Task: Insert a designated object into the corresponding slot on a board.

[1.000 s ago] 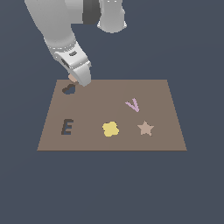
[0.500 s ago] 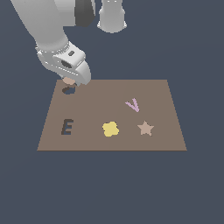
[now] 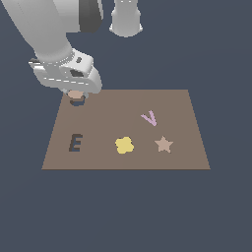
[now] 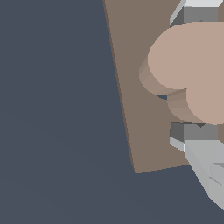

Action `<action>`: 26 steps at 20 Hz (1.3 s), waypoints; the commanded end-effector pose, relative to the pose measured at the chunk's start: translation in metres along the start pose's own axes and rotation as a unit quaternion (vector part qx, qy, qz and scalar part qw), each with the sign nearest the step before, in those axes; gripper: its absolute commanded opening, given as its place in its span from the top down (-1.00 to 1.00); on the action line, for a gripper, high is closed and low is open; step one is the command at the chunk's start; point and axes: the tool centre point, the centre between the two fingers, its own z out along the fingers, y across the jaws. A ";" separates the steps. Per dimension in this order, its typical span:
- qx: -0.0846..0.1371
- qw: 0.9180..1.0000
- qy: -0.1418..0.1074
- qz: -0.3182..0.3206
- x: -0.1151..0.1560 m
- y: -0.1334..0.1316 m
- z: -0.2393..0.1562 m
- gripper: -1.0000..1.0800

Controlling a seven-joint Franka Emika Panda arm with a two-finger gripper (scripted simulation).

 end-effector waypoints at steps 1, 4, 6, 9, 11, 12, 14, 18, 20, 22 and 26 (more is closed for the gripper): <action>0.000 1.000 0.000 -0.028 -0.004 0.000 0.000 1.00; 0.000 0.999 0.000 -0.054 -0.007 0.000 0.000 1.00; 0.000 0.998 0.000 -0.068 -0.009 0.000 0.000 1.00; 0.000 0.997 0.000 -0.084 -0.011 0.000 0.000 1.00; 0.000 0.996 0.000 -0.090 -0.012 0.001 0.000 1.00; 0.000 0.996 0.000 -0.093 -0.012 0.001 0.000 1.00; 0.000 0.995 0.000 -0.095 -0.013 0.001 0.000 1.00; 0.000 0.996 0.000 -0.092 -0.012 0.001 0.000 1.00; 0.000 0.996 0.000 -0.089 -0.012 0.001 0.000 1.00; 0.000 0.996 0.001 -0.090 -0.012 0.001 0.000 1.00; 0.000 0.996 0.000 -0.089 -0.012 0.001 0.006 1.00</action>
